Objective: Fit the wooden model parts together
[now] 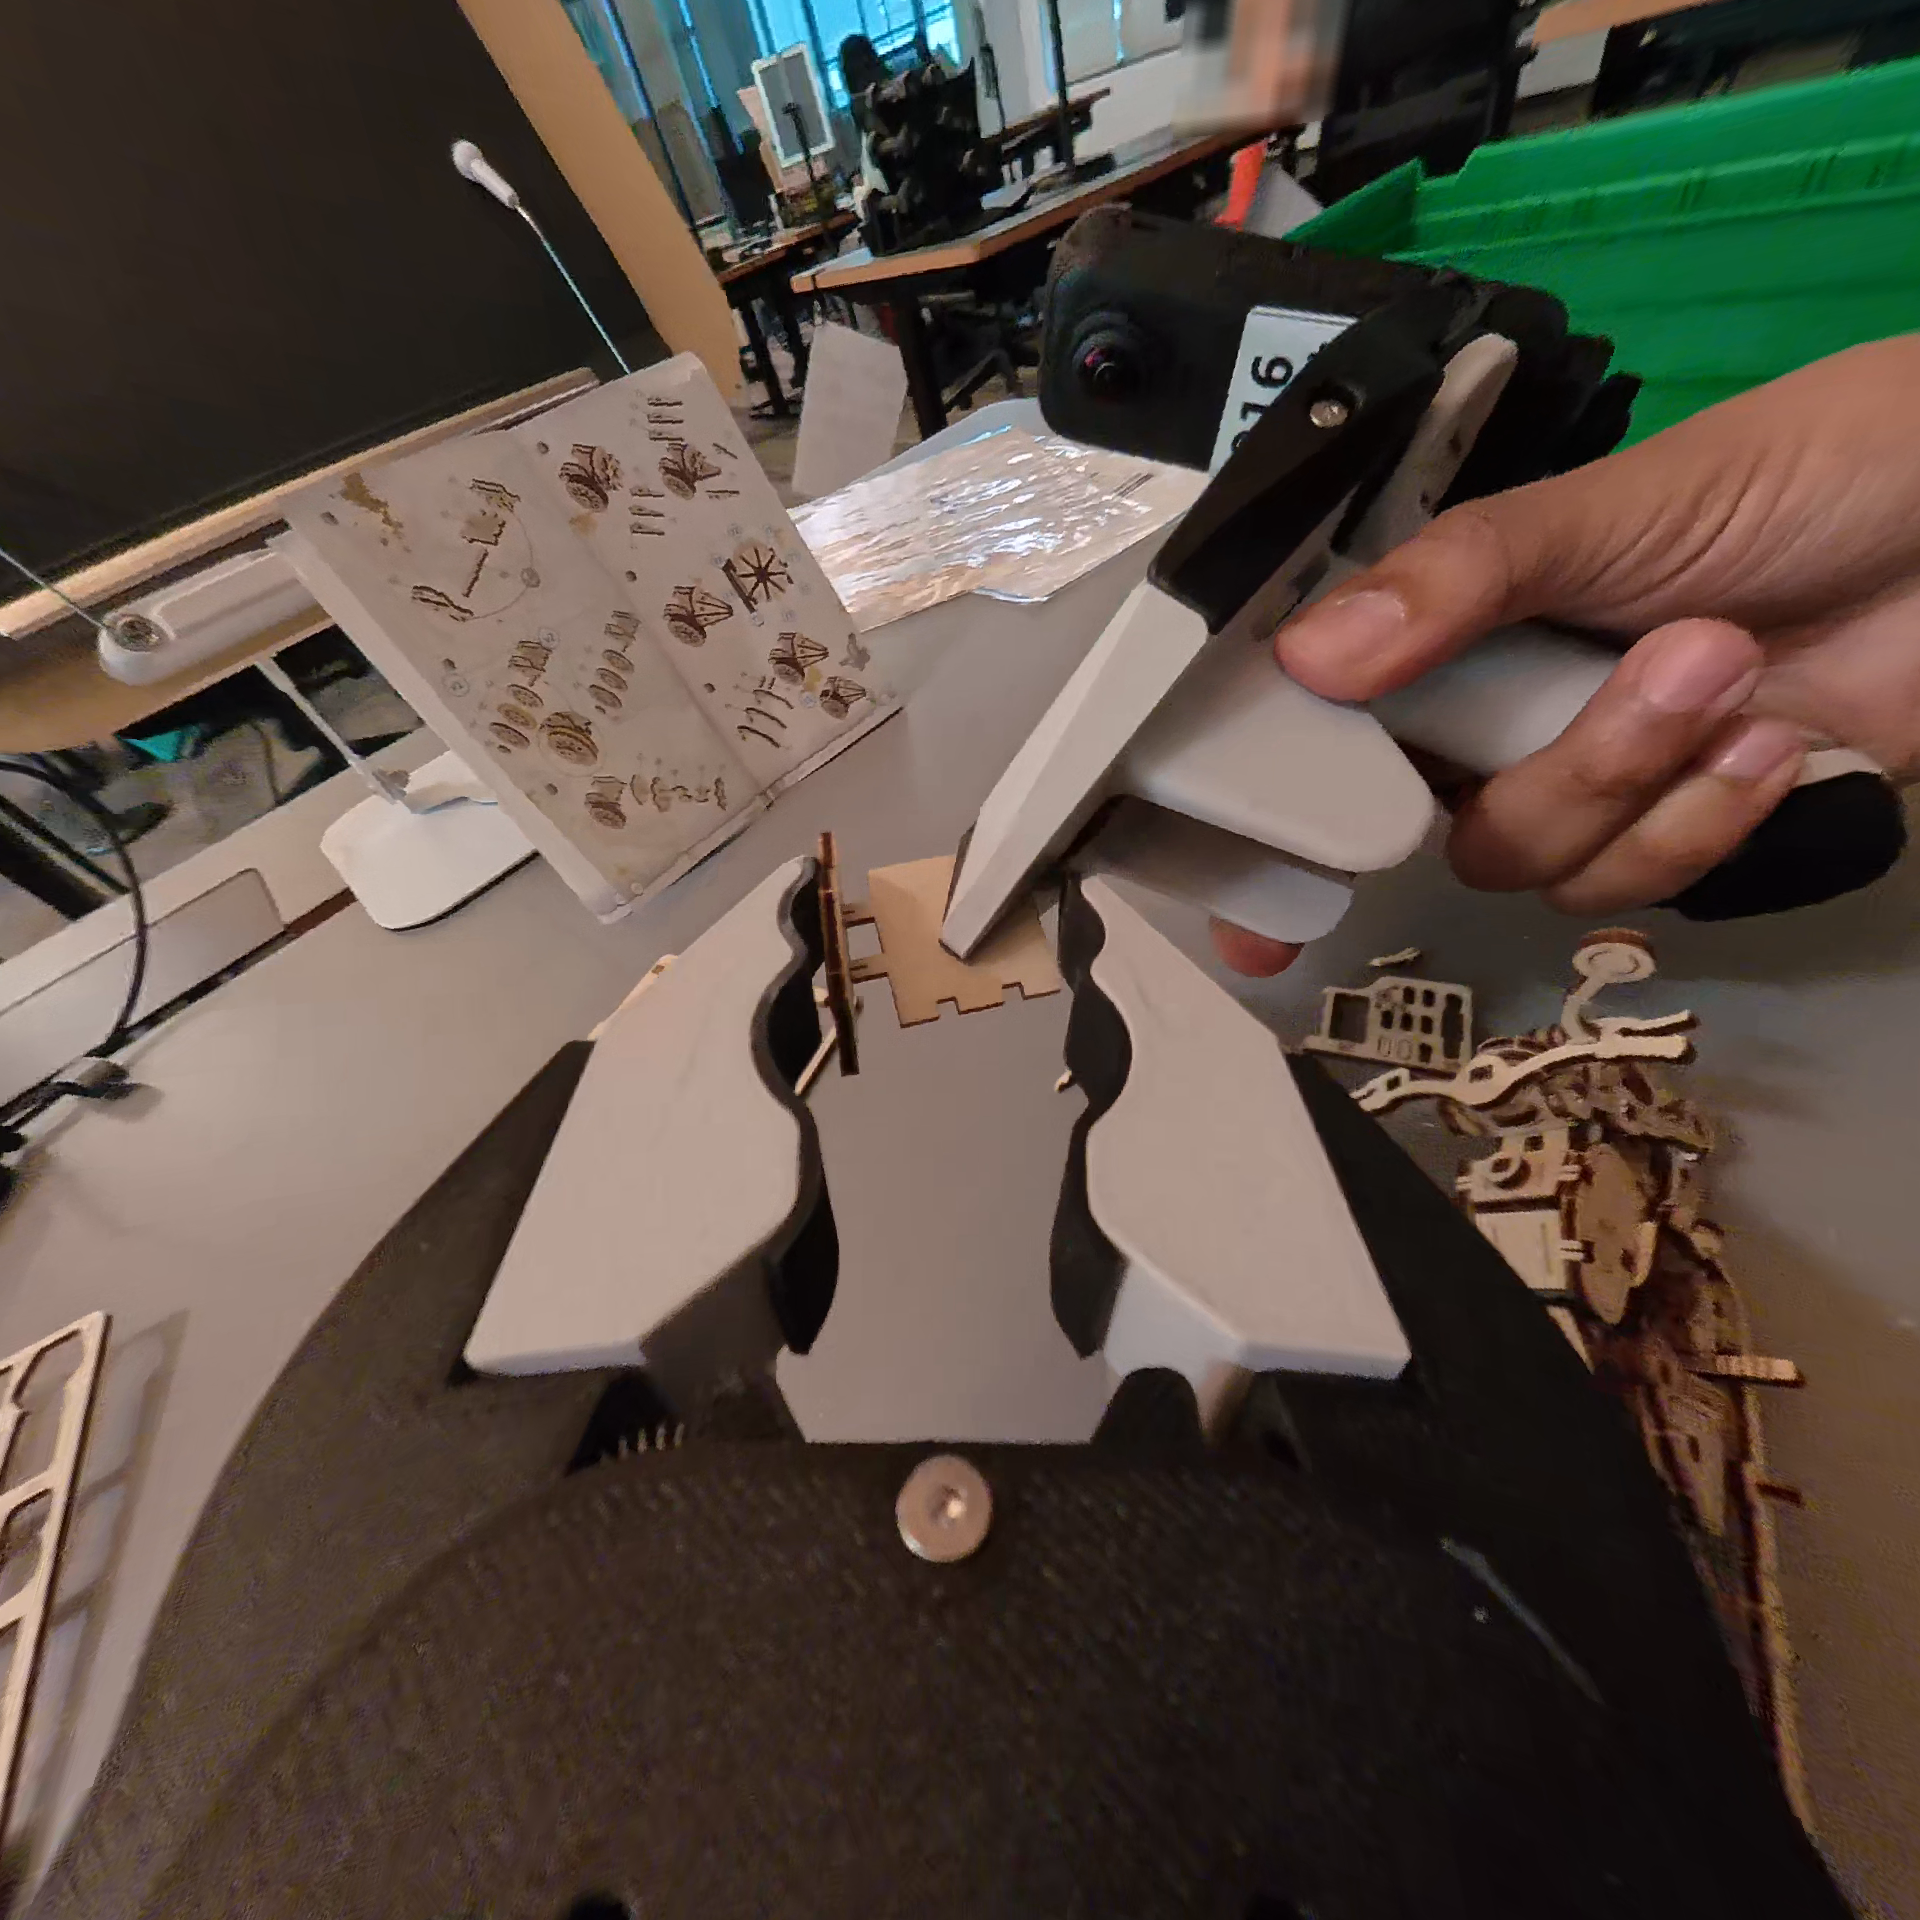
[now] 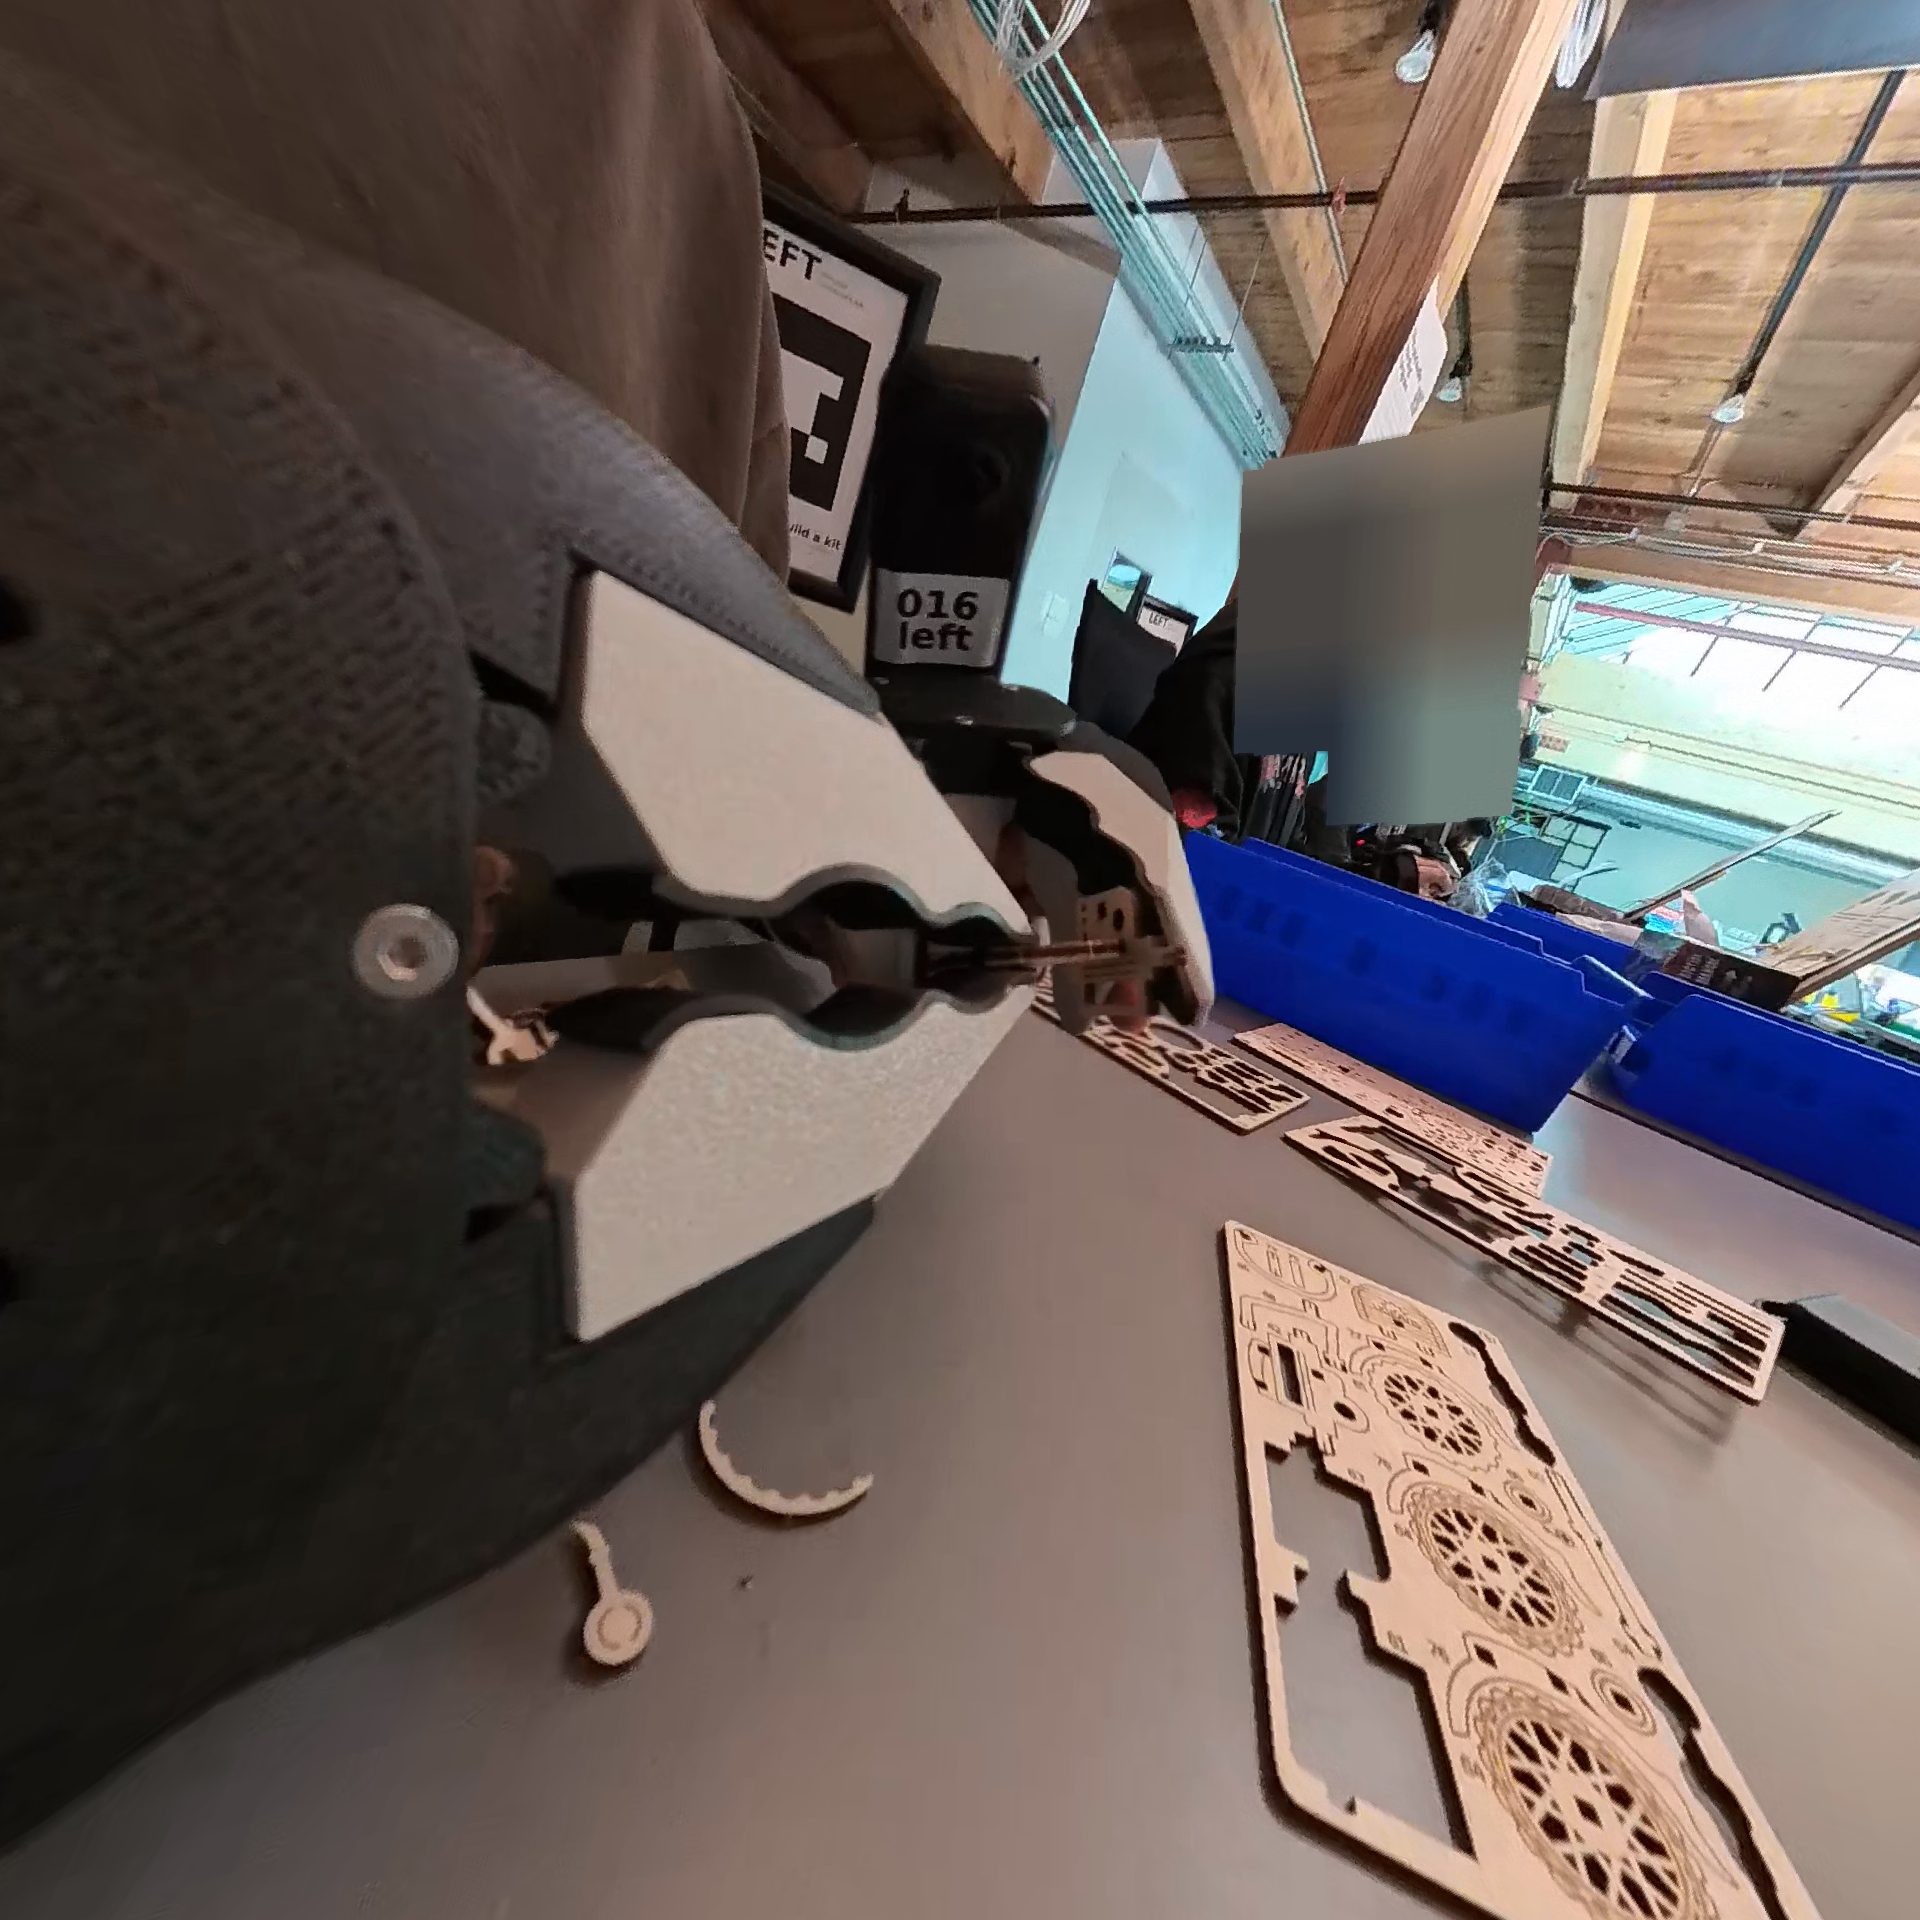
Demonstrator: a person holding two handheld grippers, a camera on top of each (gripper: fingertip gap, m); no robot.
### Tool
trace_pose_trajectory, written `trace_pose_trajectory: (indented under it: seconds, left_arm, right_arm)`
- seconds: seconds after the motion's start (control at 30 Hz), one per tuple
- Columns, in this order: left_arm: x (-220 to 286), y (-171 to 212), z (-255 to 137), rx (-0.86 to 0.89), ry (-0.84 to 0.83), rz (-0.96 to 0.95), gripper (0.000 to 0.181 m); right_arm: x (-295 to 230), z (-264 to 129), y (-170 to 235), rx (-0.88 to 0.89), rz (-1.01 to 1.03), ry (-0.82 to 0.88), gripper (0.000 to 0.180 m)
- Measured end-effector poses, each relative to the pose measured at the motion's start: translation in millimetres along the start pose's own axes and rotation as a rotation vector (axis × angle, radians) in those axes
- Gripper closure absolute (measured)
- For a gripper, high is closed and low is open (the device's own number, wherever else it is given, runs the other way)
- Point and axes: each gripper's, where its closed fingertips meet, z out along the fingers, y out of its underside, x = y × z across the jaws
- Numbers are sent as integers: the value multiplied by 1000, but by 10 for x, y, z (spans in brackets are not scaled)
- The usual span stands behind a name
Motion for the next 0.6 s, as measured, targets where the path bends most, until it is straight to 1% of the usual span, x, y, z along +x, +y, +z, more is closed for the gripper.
trace_pose_trajectory:
  seconds: [0.03, 0.43, 0.5, 0.6]
  left_arm:
    - [-2, 6, 6, -6, -6, 4, 135]
    - [-4, 46, 74, -45, -28, -48, 135]
    - [-18, 65, 89, -59, -46, -54, 133]
    - [-54, 42, 69, -34, -64, -57, 130]
  right_arm:
    - [5, 0, -3, 6, 8, 0, 178]
    - [65, -25, -46, 39, 55, -7, 178]
    - [70, -15, -56, 45, 50, -4, 179]
    - [89, -6, -67, 61, 54, -1, 178]
